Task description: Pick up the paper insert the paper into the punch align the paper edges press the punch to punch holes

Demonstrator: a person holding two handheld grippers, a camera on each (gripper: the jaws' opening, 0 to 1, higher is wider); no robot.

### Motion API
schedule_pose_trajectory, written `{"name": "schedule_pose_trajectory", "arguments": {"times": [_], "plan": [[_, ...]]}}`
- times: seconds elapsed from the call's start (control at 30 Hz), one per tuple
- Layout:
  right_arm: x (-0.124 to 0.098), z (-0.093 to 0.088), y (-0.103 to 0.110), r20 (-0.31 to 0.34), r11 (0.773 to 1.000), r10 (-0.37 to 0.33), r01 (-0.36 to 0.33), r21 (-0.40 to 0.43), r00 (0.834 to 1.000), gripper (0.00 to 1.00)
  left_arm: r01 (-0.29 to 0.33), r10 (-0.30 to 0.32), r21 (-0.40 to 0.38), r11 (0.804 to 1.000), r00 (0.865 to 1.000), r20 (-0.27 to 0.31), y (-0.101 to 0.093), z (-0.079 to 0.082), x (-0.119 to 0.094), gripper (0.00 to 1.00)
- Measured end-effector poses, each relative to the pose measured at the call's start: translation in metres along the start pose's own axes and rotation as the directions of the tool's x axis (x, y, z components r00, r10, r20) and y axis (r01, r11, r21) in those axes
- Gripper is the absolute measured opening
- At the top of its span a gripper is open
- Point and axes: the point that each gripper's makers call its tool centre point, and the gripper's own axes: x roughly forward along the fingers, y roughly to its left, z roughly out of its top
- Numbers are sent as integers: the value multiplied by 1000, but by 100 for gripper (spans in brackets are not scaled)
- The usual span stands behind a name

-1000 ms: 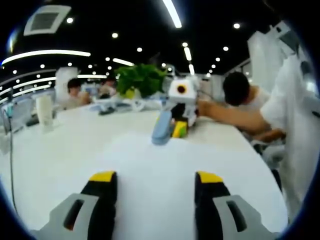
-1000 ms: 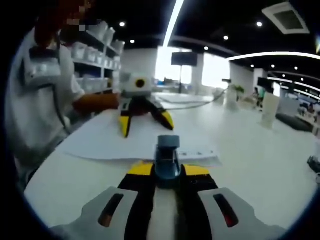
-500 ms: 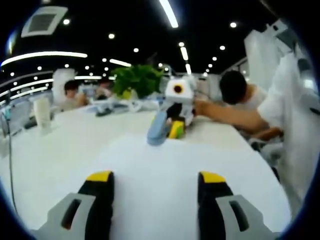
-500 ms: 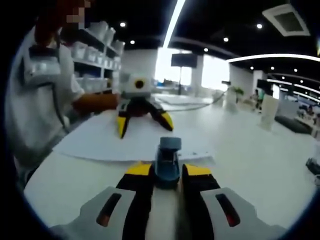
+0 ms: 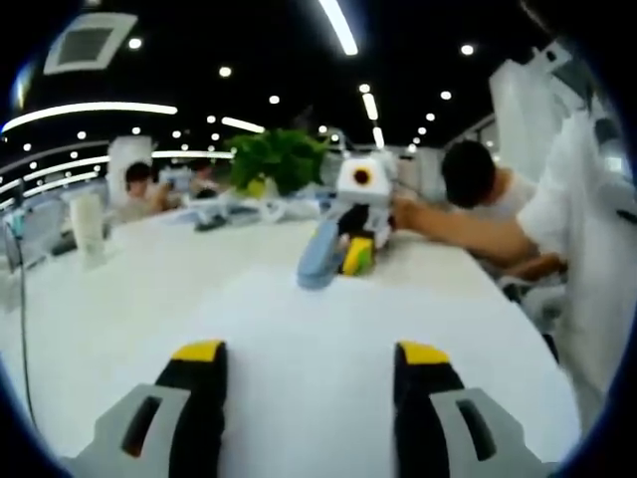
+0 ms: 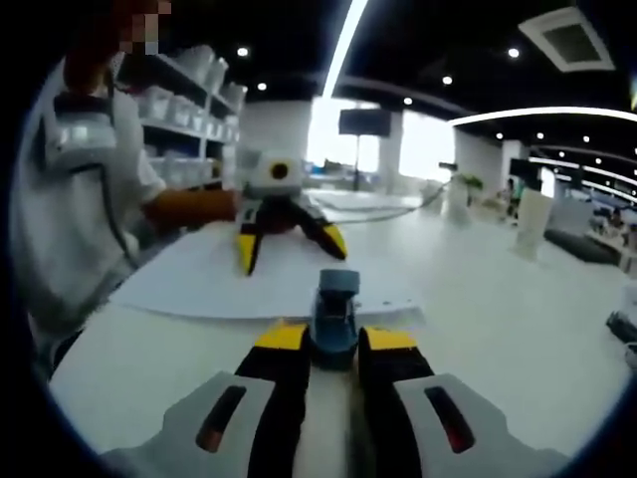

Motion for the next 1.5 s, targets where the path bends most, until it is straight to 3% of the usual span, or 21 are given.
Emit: {"name": "schedule_pose_trajectory", "arguments": {"times": [0.83, 1.23, 1.5], "plan": [[1, 1, 8, 7, 999, 37, -37, -6, 999, 22, 12, -12, -11, 1000, 1000, -4, 0, -1, 2, 67], [0, 3, 7, 12, 1000, 30, -30, -4, 999, 23, 23, -23, -17, 1000, 999, 28, -1, 6, -1, 68], [-3, 1, 5, 6, 1000, 23, -23, -3, 1000, 23, 12, -11, -30, 999, 1000, 19, 2, 4, -1, 68]]}}
